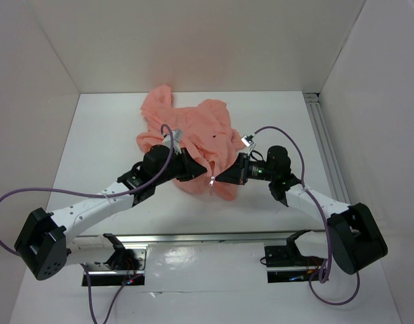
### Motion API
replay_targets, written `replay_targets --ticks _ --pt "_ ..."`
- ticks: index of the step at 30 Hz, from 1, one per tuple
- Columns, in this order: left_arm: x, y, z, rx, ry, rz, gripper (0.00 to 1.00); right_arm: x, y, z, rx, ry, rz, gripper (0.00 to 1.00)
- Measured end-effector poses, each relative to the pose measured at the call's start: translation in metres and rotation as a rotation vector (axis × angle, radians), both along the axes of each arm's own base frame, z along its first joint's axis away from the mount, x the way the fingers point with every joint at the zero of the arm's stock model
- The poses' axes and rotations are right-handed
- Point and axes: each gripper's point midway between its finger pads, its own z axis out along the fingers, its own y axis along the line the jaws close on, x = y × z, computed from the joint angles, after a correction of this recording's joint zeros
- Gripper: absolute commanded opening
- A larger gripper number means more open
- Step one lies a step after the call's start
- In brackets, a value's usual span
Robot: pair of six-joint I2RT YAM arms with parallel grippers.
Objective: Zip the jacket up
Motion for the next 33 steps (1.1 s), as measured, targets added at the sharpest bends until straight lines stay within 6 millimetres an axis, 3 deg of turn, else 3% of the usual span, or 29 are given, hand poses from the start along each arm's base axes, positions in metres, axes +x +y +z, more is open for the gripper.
replay_targets --ticks 33 --pt "-0.0045 -0.0036 0.0005 -0.004 0.002 -0.023 0.0 0.0079 0.0012 0.0014 0.008 0.009 -0.029 0.0"
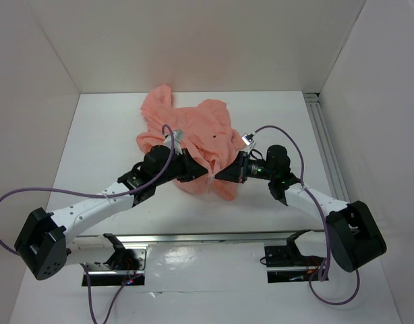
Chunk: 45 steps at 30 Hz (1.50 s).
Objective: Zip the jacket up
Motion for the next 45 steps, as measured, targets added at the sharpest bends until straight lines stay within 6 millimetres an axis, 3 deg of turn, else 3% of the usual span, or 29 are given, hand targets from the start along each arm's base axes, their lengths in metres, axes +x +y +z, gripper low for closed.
replay_targets --ticks 26,34,45 --pt "-0.004 -0.001 -0.002 -0.013 -0.004 -0.019 0.0 0.009 0.003 0.001 -0.031 -0.054 0.012 0.0" --pt "-0.004 0.0 0.001 -0.02 -0.013 -0.018 0.0 0.014 0.004 0.013 -0.022 -0.086 0.017 0.0" --pt "-0.008 -0.002 -0.002 -0.028 -0.015 -0.038 0.0 0.013 0.004 0.014 -0.02 -0.081 0.023 0.0"
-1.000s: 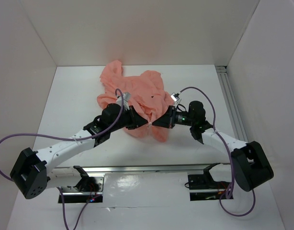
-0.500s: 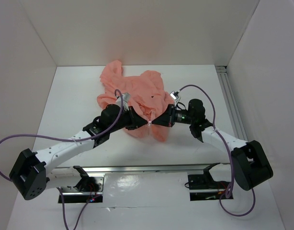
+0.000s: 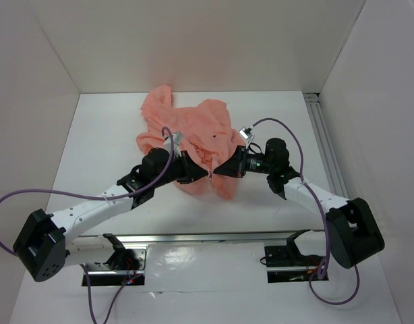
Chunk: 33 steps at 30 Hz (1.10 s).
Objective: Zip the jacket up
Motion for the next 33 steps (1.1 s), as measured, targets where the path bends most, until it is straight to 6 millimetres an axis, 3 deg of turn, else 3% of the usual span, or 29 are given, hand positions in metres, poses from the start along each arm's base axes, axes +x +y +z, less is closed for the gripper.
replay_targets --ticks 12,33 --pt "-0.004 -0.002 -0.002 -0.007 0.005 -0.023 0.0 0.007 0.0 -0.017 -0.042 0.04 -0.005 0.0" --pt "-0.002 -0.007 -0.021 0.07 0.009 -0.077 0.0 0.003 0.001 -0.013 -0.025 0.075 0.006 0.0"
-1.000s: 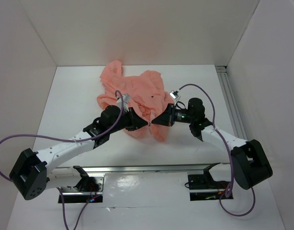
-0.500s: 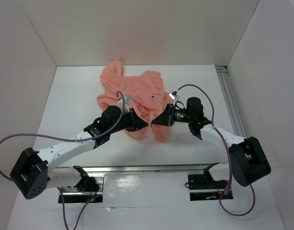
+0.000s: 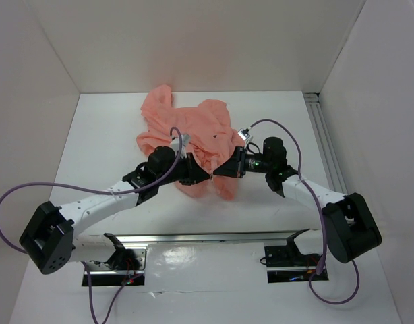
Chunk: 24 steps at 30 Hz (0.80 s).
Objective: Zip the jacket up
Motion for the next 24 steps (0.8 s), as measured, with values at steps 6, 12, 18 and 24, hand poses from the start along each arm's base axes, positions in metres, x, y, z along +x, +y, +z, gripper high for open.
replay_targets --ticks 6,12,18,24 --pt "-0.002 0.0 -0.002 0.019 -0.001 -0.022 0.01 -0.001 0.0 -0.002 0.003 0.012 -0.001 0.0" --pt "-0.005 0.002 -0.001 0.029 0.0 -0.027 0.28 -0.003 0.0 -0.002 0.003 0.013 0.005 0.0" --pt "-0.02 0.009 -0.011 0.076 0.044 -0.06 0.57 0.002 -0.001 0.0 0.006 -0.006 -0.014 0.0" --pt "-0.027 0.015 -0.008 0.09 0.056 -0.059 0.62 0.003 0.0 0.004 0.014 -0.026 -0.014 0.0"
